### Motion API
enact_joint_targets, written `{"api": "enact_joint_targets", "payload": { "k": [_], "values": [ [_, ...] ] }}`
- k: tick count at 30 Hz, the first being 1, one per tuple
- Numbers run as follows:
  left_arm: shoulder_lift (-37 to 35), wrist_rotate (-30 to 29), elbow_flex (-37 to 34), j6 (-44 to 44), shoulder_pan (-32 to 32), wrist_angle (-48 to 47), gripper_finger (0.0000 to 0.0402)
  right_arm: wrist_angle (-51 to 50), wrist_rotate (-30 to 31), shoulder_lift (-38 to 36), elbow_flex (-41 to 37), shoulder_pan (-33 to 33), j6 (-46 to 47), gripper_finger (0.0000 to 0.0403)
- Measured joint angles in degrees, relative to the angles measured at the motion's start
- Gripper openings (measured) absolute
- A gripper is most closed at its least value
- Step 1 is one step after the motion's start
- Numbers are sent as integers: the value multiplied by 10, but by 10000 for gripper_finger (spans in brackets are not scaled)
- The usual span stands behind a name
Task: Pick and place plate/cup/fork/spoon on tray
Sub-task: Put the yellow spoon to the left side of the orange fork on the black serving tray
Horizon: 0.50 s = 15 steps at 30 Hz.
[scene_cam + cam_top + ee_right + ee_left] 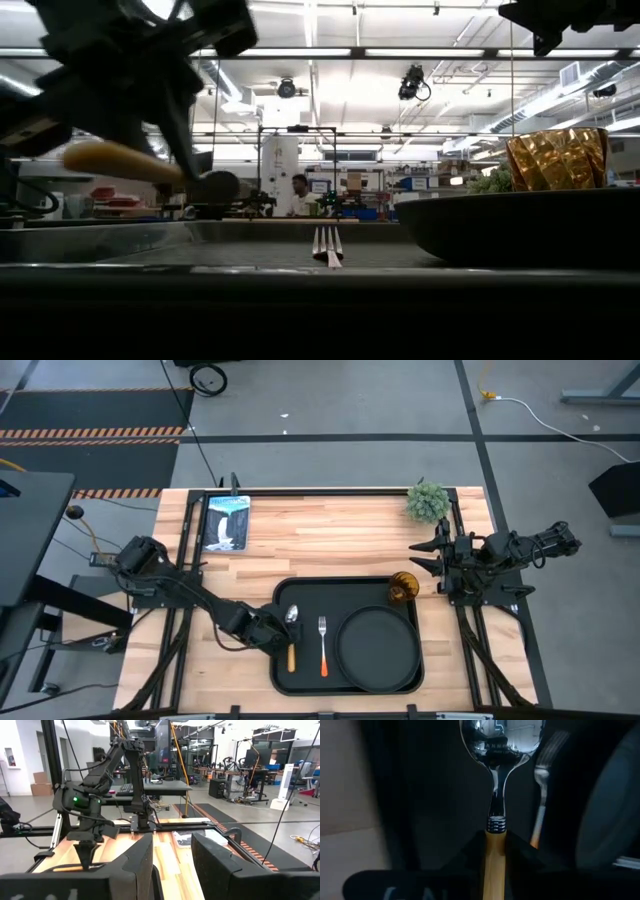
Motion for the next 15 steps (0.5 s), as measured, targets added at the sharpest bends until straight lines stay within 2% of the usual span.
{"api": "enact_joint_targets", "payload": {
  "k": [3,7,13,15],
  "values": [
    [13,1,19,18,6,13,57,0,0,3,0,0,0,142],
    [41,9,78,49,14,-11,56,0,0,4,0,0,0,142],
    [94,14,171,44,18,-174,56,5,0,8,0,0,0,142],
    [115,32,191,40,18,-200,58,3,-1,9,0,0,0,142]
  ]
}}
